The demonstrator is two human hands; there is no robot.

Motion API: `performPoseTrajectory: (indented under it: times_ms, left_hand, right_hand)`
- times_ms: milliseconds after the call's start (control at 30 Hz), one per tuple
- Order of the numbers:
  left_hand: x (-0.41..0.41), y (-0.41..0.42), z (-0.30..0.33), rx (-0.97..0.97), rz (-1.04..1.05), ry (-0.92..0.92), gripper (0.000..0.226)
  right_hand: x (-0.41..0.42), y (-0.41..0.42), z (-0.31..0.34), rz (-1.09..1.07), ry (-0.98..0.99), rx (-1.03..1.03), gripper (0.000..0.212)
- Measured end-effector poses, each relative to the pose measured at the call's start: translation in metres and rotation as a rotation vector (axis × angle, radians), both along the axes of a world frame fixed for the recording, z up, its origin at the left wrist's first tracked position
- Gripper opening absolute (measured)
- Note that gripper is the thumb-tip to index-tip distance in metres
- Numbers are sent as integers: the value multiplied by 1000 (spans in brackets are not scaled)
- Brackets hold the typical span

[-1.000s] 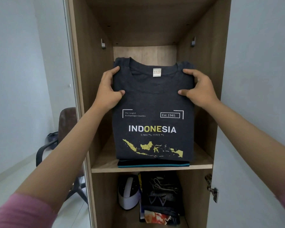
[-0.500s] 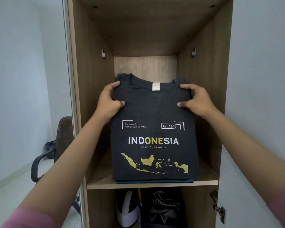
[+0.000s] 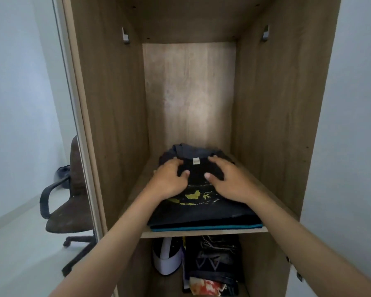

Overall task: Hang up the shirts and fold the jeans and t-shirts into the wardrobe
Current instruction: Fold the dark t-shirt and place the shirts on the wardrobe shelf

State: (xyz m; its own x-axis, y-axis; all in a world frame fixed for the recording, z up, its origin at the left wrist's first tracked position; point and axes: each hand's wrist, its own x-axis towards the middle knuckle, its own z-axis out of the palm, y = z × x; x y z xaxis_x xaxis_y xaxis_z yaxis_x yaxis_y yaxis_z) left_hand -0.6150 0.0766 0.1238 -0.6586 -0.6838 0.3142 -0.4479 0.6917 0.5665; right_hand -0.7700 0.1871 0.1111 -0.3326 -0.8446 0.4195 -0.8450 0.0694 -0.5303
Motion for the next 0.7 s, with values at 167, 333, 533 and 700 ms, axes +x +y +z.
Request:
performPoseTrajectory:
  times_ms: [167,333,533,700]
  left_hand:
    - [-2,9,-51,-48,-6,-409,60]
    - [1,7,-63,-130,16,-428,61]
    - [1,4,-67,-163,12,-423,61]
    - [0,4,-69,-202,24,-350,57]
  right_hand:
    - [9,4,-43,-114,162,401,57]
    - [11,8,-57,-215,202,396,61]
    - [13,9,-60,-249,207,374,61]
    - [11,8,-60,-248,199,352,60]
